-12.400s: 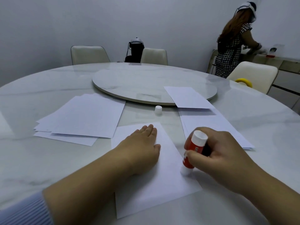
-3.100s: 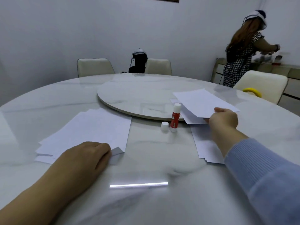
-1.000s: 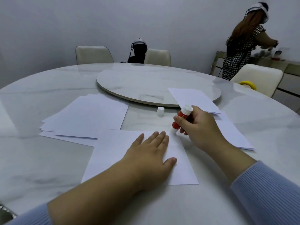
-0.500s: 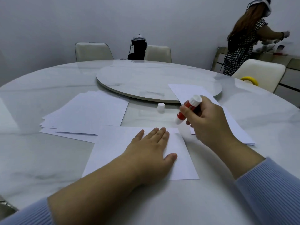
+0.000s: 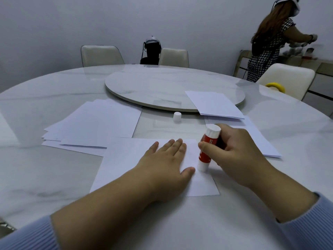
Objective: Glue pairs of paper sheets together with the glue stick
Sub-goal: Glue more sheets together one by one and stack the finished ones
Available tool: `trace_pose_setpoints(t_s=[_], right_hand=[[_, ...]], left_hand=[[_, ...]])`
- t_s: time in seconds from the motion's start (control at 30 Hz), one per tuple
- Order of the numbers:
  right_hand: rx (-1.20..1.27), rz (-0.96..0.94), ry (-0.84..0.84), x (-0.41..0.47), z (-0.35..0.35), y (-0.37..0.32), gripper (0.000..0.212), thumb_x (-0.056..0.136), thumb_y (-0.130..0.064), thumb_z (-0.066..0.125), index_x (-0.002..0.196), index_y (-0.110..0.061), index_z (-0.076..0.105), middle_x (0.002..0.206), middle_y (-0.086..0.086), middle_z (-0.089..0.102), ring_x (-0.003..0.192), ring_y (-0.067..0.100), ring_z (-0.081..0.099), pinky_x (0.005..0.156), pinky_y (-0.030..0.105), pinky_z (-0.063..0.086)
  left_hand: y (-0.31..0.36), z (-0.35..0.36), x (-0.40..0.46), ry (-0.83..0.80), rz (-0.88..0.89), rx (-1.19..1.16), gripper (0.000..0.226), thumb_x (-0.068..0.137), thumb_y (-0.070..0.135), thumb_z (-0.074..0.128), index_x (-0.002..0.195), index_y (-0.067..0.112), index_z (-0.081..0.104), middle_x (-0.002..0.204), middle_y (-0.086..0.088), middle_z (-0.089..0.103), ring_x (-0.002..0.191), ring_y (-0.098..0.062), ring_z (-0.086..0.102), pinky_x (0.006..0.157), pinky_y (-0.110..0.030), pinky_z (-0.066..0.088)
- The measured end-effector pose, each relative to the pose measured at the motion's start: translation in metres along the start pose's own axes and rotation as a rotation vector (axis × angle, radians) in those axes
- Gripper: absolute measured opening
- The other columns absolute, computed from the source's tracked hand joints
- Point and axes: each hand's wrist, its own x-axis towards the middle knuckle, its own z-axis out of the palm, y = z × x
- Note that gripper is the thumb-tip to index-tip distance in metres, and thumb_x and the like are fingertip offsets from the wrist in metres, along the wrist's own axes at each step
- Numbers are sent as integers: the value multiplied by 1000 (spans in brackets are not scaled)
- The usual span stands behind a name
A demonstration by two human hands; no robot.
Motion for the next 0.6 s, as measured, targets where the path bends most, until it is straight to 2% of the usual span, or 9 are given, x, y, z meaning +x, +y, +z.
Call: trace_pose_setpoints(t_s=[0.13, 0.27, 0.3, 0.37, 0.43, 0.53, 0.57, 0.6], right_hand=[[68, -31, -73, -14, -4, -3, 24, 70, -33, 61, 71, -9, 60, 65, 9, 57, 51, 8, 43, 48, 20, 36], [279, 74, -132, -19, -8, 0, 12, 68, -22, 65, 65, -11, 60, 57, 10, 54, 46, 13, 45, 42, 22, 37], [419, 136, -86, -16, -10, 3, 6, 64, -15, 68, 63, -12, 63, 54, 7, 54, 45, 16, 45, 40, 23, 34], [723, 251, 130, -10, -15, 11, 6, 59, -11, 72, 60, -14, 67, 56, 9, 55, 45, 21, 43, 42, 21, 30], [928, 299, 354, -5, -22, 17, 16, 75, -9, 64, 60, -14, 66, 61, 11, 52, 39, 16, 40, 41, 21, 30], [1060, 319, 473, -1, -28, 22, 34, 89, -11, 53, 58, -16, 66, 61, 7, 53, 35, 11, 38, 39, 17, 30], [1080, 319, 483, 0, -28, 23, 37, 90, -11, 53, 56, -17, 67, 60, 6, 53, 35, 11, 38, 40, 16, 30], [1080, 320, 486, 0, -27, 22, 37, 90, -11, 53, 56, -18, 67, 61, 7, 52, 36, 11, 38, 40, 16, 30]], left_hand=[[0, 0, 0, -5, -5, -7, 67, 96, 53, 17, 150, 25, -11, 157, 9, -16, 143, -4, -15, 118, -36, -9], [1, 0, -1, -11, -4, -8, 67, 97, 53, 17, 150, 24, -11, 157, 9, -16, 143, -4, -15, 118, -36, -9], [1, -1, -1, -15, 0, -7, 66, 97, 52, 18, 150, 23, -10, 157, 9, -16, 143, -4, -15, 118, -36, -9], [1, -7, -3, -44, 34, -13, 65, 98, 49, 20, 150, 24, -10, 157, 10, -17, 142, -3, -17, 118, -34, -10], [-3, -19, -5, -146, 139, -50, 64, 99, 42, 29, 150, 29, -7, 155, 15, -20, 139, 0, -23, 116, -31, -14], [-13, -40, -12, -344, 302, -168, 70, 93, 15, 43, 147, 45, 12, 150, 29, -20, 131, 10, -28, 109, -23, -17], [-14, -44, -14, -320, 300, -222, 70, 91, 10, 43, 145, 47, 21, 151, 31, -15, 131, 14, -22, 109, -19, -13], [-15, -45, -15, -217, 246, -286, 64, 91, 11, 43, 142, 46, 28, 153, 30, -5, 135, 14, -12, 109, -16, -6]])
